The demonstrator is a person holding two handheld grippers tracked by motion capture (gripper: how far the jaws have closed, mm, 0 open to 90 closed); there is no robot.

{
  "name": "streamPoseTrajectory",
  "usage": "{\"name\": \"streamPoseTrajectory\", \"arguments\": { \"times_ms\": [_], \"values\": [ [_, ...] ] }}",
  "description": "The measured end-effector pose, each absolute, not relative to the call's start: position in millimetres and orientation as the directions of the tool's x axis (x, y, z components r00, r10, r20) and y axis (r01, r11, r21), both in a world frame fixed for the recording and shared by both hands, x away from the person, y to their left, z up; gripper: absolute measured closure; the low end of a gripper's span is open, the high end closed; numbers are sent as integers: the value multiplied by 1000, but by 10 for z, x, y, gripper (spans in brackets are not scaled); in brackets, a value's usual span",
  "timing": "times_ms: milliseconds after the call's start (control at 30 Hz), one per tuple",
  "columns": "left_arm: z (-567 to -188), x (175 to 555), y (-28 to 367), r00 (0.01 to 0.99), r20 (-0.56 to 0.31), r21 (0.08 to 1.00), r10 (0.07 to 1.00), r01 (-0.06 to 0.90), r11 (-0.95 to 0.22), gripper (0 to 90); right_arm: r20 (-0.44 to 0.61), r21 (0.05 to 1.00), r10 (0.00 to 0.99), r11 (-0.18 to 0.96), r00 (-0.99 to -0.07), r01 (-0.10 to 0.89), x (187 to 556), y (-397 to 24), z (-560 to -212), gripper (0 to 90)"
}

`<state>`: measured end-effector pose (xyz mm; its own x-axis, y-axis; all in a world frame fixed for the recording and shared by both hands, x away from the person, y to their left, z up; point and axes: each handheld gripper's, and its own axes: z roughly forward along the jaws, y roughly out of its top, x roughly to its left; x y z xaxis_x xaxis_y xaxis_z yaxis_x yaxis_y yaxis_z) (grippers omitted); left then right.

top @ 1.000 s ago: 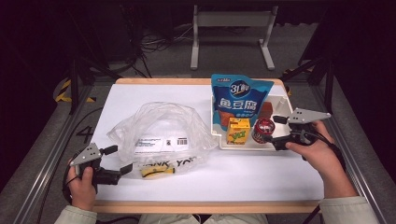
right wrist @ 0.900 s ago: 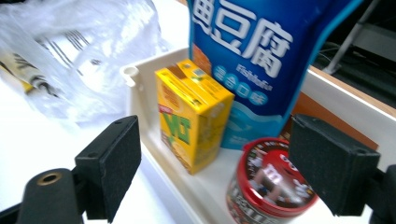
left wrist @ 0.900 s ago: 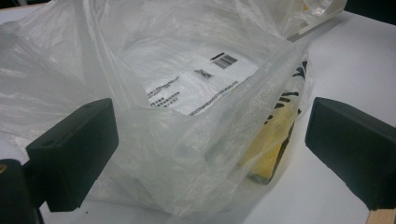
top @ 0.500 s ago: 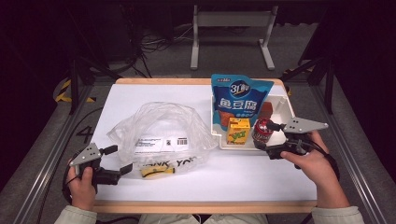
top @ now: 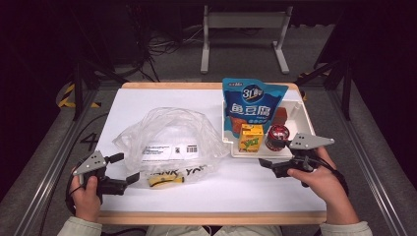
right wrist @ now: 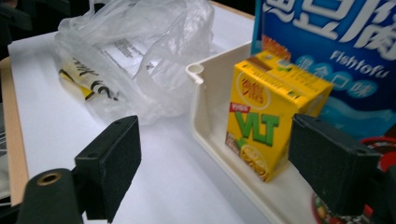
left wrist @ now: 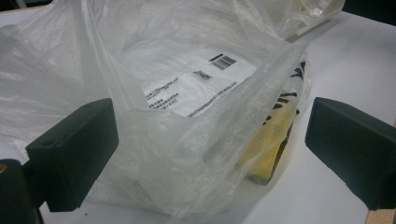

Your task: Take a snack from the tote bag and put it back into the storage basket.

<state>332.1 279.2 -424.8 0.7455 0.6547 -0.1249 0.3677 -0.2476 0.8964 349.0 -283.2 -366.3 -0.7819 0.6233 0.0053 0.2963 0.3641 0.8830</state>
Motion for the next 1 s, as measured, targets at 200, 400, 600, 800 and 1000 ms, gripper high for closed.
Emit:
{"name": "streamPoseTrajectory", "arguments": {
  "times_ms": [200, 400, 600, 800, 1000],
  "values": [
    [-4245, 3327, 2796, 750, -120, 896, 651, 364, -254, 33, 23, 843, 629, 406, -777, 353, 3450, -2795, -3784, 180],
    [-4243, 3327, 2786, 750, -123, 895, 650, 366, -253, 33, 15, 829, 625, 429, -781, 360, 3453, -2780, -3834, 158],
    [-4243, 3328, 2792, 752, -118, 896, 649, 361, -256, 33, 18, 795, 641, 457, -768, 400, 3482, -2789, -3913, 158],
    [-4247, 3327, 2788, 751, -124, 893, 649, 369, -256, 33, 18, 782, 648, 466, -761, 415, 3506, -2795, -3959, 158],
    [-4249, 3332, 2785, 751, -125, 893, 648, 369, -256, 33, 29, 792, 650, 449, -759, 415, 3518, -2820, -3986, 157]
  ]
}}
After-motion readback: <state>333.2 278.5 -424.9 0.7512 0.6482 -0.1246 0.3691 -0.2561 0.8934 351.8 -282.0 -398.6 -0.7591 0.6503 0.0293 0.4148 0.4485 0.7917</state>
